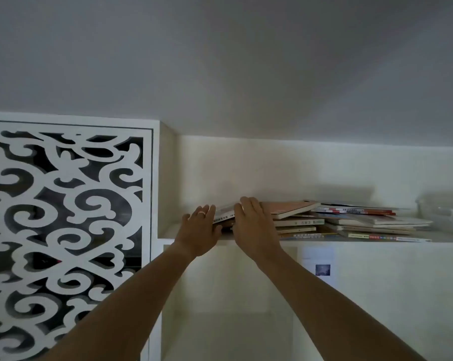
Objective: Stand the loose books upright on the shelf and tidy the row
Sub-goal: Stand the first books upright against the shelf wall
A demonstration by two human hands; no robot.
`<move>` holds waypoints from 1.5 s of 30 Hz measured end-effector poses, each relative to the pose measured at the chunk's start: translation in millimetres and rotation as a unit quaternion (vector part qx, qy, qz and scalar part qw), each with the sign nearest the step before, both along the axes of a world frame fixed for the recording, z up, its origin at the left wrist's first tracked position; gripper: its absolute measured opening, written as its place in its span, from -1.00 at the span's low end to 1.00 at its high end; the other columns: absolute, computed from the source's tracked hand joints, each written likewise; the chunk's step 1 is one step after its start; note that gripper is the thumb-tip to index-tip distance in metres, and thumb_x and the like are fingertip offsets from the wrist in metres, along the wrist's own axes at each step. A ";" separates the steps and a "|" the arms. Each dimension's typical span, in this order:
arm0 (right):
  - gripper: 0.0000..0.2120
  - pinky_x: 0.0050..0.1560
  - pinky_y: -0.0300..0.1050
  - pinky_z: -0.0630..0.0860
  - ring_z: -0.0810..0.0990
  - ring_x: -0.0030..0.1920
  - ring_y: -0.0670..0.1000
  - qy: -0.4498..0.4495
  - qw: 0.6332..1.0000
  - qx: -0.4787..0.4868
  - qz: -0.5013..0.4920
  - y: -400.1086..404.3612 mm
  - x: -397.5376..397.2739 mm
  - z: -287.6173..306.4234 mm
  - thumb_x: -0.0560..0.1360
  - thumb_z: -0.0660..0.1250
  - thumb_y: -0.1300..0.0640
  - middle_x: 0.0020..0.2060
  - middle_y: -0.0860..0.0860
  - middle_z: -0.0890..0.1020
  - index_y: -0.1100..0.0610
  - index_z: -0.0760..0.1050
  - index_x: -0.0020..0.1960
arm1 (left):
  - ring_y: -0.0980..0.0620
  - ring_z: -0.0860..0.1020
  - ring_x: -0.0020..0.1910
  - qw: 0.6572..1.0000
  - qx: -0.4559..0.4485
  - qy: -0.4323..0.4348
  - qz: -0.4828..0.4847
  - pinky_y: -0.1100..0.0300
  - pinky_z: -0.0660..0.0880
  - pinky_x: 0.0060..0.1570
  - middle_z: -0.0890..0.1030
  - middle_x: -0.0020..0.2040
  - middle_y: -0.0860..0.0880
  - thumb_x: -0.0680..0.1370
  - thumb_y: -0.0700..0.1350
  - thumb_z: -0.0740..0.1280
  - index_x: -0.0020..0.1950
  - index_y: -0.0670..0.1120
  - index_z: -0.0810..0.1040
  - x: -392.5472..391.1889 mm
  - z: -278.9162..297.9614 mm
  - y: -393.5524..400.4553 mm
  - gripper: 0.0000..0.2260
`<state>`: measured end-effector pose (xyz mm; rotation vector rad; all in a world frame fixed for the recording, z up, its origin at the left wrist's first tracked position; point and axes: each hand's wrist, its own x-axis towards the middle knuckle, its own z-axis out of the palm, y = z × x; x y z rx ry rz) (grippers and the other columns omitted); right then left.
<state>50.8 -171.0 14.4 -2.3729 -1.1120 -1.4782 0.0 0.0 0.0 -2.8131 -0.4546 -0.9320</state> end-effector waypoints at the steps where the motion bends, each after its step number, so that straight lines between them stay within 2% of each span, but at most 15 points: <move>1: -0.74 0.24 0.09 0.46 0.51 0.17 0.15 0.011 1.000 -0.017 0.005 4.1 0.6 -2.3 0.49 0.34 0.14 0.13 0.11 0.56 0.17 0.52 0.15 | -0.08 0.24 0.59 1.000 -0.014 0.011 -0.002 -0.10 0.28 0.46 0.28 0.61 -0.11 0.64 0.21 -0.08 0.66 -0.12 0.10 4.1 -2.5 5.0 -0.35; 4: -0.70 0.16 0.06 0.55 0.58 0.11 0.14 0.021 0.999 -0.022 0.021 13.6 1.9 -10.3 0.41 0.44 0.22 0.11 0.12 0.59 0.17 0.54 0.13 | -0.13 0.37 0.49 0.998 -0.040 0.043 -0.009 -0.10 0.37 0.37 0.35 0.55 -0.11 0.70 0.10 0.10 0.66 -0.10 0.09 11.2 -9.0 16.9 -0.43; 6: -0.67 0.11 0.01 0.58 0.59 0.07 0.12 0.043 0.999 -0.009 0.022 18.1 4.1 -17.5 0.37 0.49 0.24 0.08 0.11 0.60 0.16 0.55 0.12 | -0.15 0.44 0.40 1.000 -0.006 0.020 0.009 -0.08 0.43 0.26 0.41 0.49 -0.12 0.71 0.03 0.12 0.61 -0.09 0.21 15.1 -15.7 20.6 -0.52; 9: -0.59 0.18 0.02 0.55 0.57 0.17 0.14 0.049 0.999 0.003 0.024 22.6 6.6 -26.4 0.35 0.50 0.26 0.16 0.12 0.58 0.17 0.53 0.18 | -0.13 0.54 0.12 0.995 0.062 -0.078 0.004 0.02 0.48 0.00 0.57 0.21 -0.11 0.57 -0.20 0.32 0.30 -0.05 0.54 17.4 -22.8 25.2 -0.71; 11: -0.49 0.35 0.11 0.45 0.49 0.33 0.20 0.050 0.999 -0.015 0.009 26.7 11.8 -27.6 0.37 0.48 0.24 0.30 0.16 0.52 0.19 0.49 0.30 | -0.14 0.59 -0.05 0.989 0.091 -0.118 -0.024 0.02 0.51 -0.12 0.62 0.03 -0.12 0.38 -0.30 0.48 0.12 -0.06 0.63 16.2 -27.3 27.8 -0.66; 15: -0.35 0.45 0.24 0.32 0.39 0.43 0.23 0.038 0.999 -0.024 -0.010 38.3 22.7 -16.8 0.42 0.46 0.15 0.42 0.19 0.44 0.20 0.37 0.47 | -0.15 0.60 0.08 0.981 0.131 -0.145 -0.014 -0.06 0.53 0.14 0.63 0.11 -0.14 0.39 -0.14 0.58 0.20 -0.07 0.61 8.6 -7.4 36.3 -0.60; 20: -0.62 0.08 0.02 0.54 0.53 0.08 0.11 0.050 0.996 0.047 0.055 57.0 29.2 11.1 0.53 0.36 0.15 0.11 0.10 0.59 0.16 0.42 0.32 | -0.16 0.58 0.08 0.930 0.321 -0.178 0.011 -0.08 0.51 0.21 0.61 0.09 -0.17 0.53 -0.27 0.33 0.17 -0.12 0.58 4.7 58.9 48.6 -0.77; 23: -0.69 -0.05 -0.08 0.50 0.50 0.02 0.08 0.081 0.988 0.083 0.103 69.2 30.3 29.1 0.59 0.32 0.09 0.07 0.10 0.56 0.16 0.43 0.29 | -0.19 0.58 0.09 0.884 0.433 -0.175 0.008 -0.08 0.51 0.25 0.62 0.05 -0.18 0.54 -0.25 0.35 0.11 -0.13 0.57 4.7 88.4 55.0 -0.84; 26: -0.70 -0.13 -0.14 0.47 0.53 -0.03 0.05 0.129 0.973 0.094 0.167 93.4 27.8 32.3 0.62 0.26 0.05 0.05 0.09 0.55 0.16 0.43 0.30 | -0.25 0.56 0.27 0.856 0.492 -0.152 0.047 -0.14 0.38 0.46 0.65 0.11 -0.19 0.56 -0.22 0.38 0.12 -0.14 0.60 -1.8 102.6 66.0 -0.86; 28: -0.70 -0.16 -0.16 0.44 0.58 -0.06 0.05 0.170 0.957 0.101 0.213 114.2 21.4 26.4 0.64 0.22 0.00 0.01 0.08 0.58 0.15 0.43 0.30 | -0.25 0.52 0.38 0.856 0.488 -0.156 0.068 -0.13 0.24 0.57 0.64 0.20 -0.21 0.55 -0.22 0.40 0.11 -0.13 0.65 -9.2 103.8 73.6 -0.85; 33: -0.66 -0.10 -0.23 0.34 0.64 0.02 0.05 0.270 0.927 0.107 0.235 155.6 0.3 9.0 0.68 0.16 -0.04 0.04 0.07 0.64 0.11 0.43 0.36 | -0.25 0.38 0.52 0.895 0.413 -0.153 0.074 -0.08 0.10 0.56 0.46 0.47 -0.28 0.53 -0.22 0.29 0.21 -0.18 0.65 -24.4 81.9 93.6 -0.71; 36: -0.78 -0.11 -0.36 0.40 0.59 -0.11 -0.06 0.300 0.915 0.107 0.247 177.3 -8.5 4.8 0.68 0.21 0.04 0.02 0.05 0.66 0.12 0.49 0.22 | -0.23 0.41 0.51 0.910 0.394 -0.116 0.053 -0.06 0.15 0.55 0.49 0.46 -0.27 0.55 -0.14 0.33 0.16 -0.16 0.69 -27.4 69.0 99.8 -0.75; 39: -0.79 -0.33 -0.51 0.36 0.43 -0.26 -0.17 0.305 0.915 0.083 0.250 192.0 -13.5 2.3 0.68 0.19 0.14 -0.01 0.01 0.63 0.19 0.49 0.24 | -0.19 0.44 0.49 0.923 0.380 -0.035 0.045 -0.11 0.17 0.60 0.58 0.38 -0.21 0.63 -0.13 0.06 0.23 -0.16 0.67 -21.9 55.0 112.5 -0.59; 41: -0.76 -0.28 -0.61 0.32 0.41 -0.28 -0.22 0.286 0.924 0.051 0.250 193.0 -13.1 0.0 0.68 0.18 0.18 0.04 0.03 0.61 0.23 0.46 0.30 | -0.18 0.43 0.48 0.926 0.372 -0.001 0.056 -0.12 0.17 0.61 0.60 0.36 -0.20 0.64 -0.13 -0.02 0.31 -0.17 0.62 -19.2 46.3 119.7 -0.53; 45: -0.78 -0.09 -0.25 0.41 0.55 -0.10 0.01 0.352 0.903 -0.035 0.244 170.9 -4.5 9.9 0.59 0.33 0.18 0.06 0.14 0.64 0.23 0.52 0.20 | -0.21 0.46 0.41 0.925 0.362 0.009 0.111 -0.13 0.11 0.61 0.65 0.26 -0.20 0.64 -0.10 0.05 0.27 -0.17 0.63 -9.4 38.9 105.9 -0.59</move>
